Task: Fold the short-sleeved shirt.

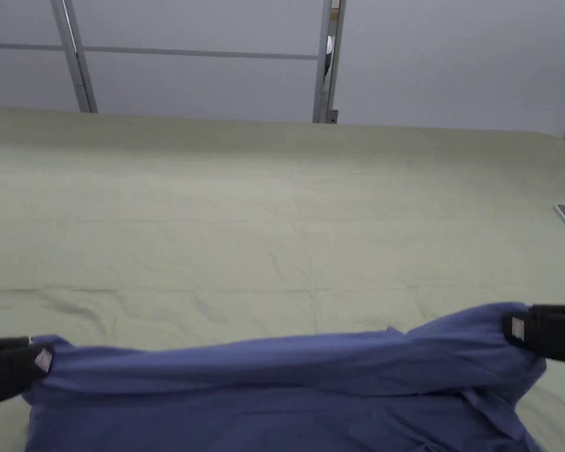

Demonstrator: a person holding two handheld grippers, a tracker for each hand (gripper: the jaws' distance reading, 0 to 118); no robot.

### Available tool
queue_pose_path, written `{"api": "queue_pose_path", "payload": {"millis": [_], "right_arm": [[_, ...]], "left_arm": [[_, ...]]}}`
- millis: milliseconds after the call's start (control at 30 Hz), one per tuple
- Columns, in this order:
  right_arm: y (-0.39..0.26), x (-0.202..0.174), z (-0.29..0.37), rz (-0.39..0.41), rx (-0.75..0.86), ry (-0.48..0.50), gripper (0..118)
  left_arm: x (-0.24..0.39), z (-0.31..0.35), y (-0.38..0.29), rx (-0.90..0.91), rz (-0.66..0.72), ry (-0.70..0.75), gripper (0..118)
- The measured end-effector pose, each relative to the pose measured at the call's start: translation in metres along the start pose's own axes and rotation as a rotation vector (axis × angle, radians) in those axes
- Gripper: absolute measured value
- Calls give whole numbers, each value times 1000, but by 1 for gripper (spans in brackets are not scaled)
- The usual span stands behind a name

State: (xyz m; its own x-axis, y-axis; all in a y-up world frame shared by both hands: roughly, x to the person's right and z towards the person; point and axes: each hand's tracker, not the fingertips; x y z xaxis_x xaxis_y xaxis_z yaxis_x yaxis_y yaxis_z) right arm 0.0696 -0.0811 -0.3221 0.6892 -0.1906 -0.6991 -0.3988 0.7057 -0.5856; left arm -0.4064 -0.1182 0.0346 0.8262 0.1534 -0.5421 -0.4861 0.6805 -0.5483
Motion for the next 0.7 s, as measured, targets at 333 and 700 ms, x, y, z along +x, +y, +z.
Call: {"api": "queue_pose_path", "payload": {"millis": [333, 700], "right_arm": [[-103, 11, -52, 29, -255, -81, 3], [-50, -27, 62, 153, 284, -216, 116]], "left_arm": [[-11, -43, -88, -240, -5, 53, 2], [16, 89, -19, 313, 3, 87, 101]]}}
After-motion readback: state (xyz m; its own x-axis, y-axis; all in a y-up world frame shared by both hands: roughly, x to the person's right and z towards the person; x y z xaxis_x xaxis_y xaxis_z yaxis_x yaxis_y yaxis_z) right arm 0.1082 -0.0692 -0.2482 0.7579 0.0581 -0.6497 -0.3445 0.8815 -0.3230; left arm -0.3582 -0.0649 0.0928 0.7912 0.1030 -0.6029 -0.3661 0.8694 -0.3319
